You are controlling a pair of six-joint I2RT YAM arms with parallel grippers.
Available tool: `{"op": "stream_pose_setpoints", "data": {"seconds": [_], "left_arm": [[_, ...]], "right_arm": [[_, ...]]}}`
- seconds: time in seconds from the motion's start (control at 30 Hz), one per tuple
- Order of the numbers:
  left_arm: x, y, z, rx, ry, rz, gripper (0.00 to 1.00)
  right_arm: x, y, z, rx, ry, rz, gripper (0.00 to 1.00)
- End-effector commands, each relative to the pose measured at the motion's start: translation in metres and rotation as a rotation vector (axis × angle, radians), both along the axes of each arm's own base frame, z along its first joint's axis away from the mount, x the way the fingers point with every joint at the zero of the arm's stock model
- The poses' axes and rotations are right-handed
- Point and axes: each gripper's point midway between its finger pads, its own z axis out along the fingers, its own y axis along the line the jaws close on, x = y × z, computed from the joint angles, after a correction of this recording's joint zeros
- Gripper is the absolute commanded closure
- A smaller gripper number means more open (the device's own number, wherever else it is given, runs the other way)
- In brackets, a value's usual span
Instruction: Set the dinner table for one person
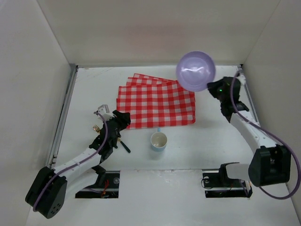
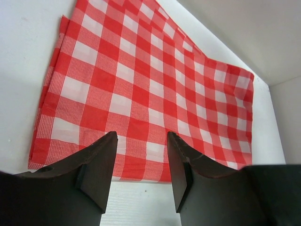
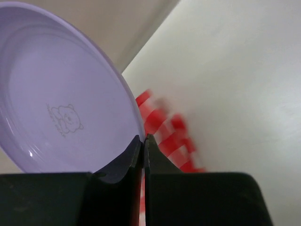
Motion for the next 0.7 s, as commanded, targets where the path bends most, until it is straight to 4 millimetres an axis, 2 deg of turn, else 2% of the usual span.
{"op": "stream_pose_setpoints", "data": {"seconds": [0.0,0.13,0.2,0.27,0.47,0.67], "left_arm": [[0.001,0.011,0.009,-0.009,-0.050,0.035,0.56],[0.001,0.018,0.013,-0.008,-0.062,0.049,0.56],[0.001,0.020,0.014,-0.001,-0.064,0.052,0.55],[0.001,0.021,0.014,0.003,-0.065,0.054,0.55],[0.002,0.022,0.010,0.011,-0.051,0.056,0.55],[0.003,0.021,0.008,0.010,-0.044,0.056,0.55]], "right_arm": [[0.003,0.091,-0.004,-0.041,0.026,0.252,0.94],[0.003,0.174,-0.029,-0.040,0.090,0.458,0.94],[0.003,0.205,-0.043,-0.052,0.124,0.524,0.94],[0.003,0.225,-0.059,-0.067,0.166,0.568,0.94],[0.004,0.255,-0.107,-0.134,0.298,0.633,0.93],[0.010,0.269,-0.123,-0.162,0.340,0.654,0.93]]}}
